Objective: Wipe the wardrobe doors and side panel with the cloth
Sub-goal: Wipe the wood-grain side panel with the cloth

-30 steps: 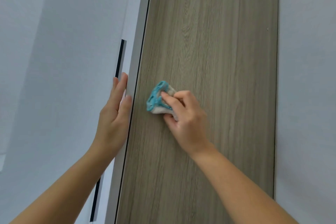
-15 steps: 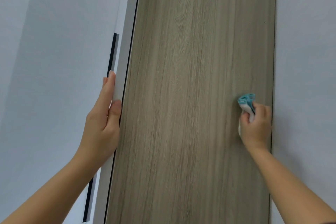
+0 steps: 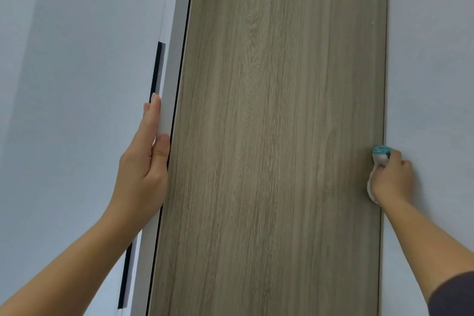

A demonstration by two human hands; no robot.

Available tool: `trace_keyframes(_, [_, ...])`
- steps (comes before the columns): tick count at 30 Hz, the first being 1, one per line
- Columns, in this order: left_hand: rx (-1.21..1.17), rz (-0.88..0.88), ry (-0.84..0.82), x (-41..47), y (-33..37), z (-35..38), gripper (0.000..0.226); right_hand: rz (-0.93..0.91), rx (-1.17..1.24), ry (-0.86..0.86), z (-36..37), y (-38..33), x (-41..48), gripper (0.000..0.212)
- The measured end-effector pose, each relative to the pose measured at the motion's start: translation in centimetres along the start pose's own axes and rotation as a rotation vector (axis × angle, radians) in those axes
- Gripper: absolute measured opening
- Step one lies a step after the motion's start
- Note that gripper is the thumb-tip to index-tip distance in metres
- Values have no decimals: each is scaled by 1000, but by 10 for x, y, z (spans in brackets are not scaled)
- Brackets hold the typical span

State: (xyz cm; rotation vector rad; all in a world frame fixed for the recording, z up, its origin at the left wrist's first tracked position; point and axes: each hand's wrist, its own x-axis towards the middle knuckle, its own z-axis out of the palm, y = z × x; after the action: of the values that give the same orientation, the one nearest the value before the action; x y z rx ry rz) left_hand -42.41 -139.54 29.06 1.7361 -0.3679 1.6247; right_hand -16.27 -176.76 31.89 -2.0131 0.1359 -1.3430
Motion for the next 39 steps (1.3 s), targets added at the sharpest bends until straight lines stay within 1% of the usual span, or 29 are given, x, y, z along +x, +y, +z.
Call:
trace_keyframes(4, [-10,-8,-6,0,1,0,53,-9,76,19,-1,-4,-11,38])
trace_keyframes(8, [-20,-14,-6,0,2,0,53,-70,239,93,3,-20,-39,36])
trace_keyframes(11, [-42,-26,-9,1,1,0,53,-172,337,144,1,-41,-66,34])
trace_keyframes(14, [-58,-37,-10,0,2,0,53,-312,448,185,-4,-74,-103,34])
trace_keyframes(18, [-114,-37,-19,0,-1,-1,51,-518,560,156,-7,-120,-155,34])
trace_keyframes(22, [-226,-67,-28,1,-1,-2,51,-639,592,136,-19,-160,-194,34])
trace_keyframes(25, [-307,-109,-1,3,0,-3,53,-733,593,110,-28,-181,-218,34])
trace_keyframes(27, [-337,-124,7,4,1,-5,54,-825,585,101,-32,-194,-236,33])
trace_keyframes(31, [-288,-136,-23,3,5,-8,50,-1051,551,79,-31,-195,-263,29])
trace_keyframes(33, [-266,-136,-26,3,6,-7,51,-1152,556,112,-28,-189,-263,27])
trace_keyframes(36, [-225,-130,-25,0,4,-6,51,-1228,593,177,-21,-184,-255,23])
trace_keyframes(39, [-159,-136,-4,-14,1,-3,50,-1249,593,226,-15,-176,-243,27])
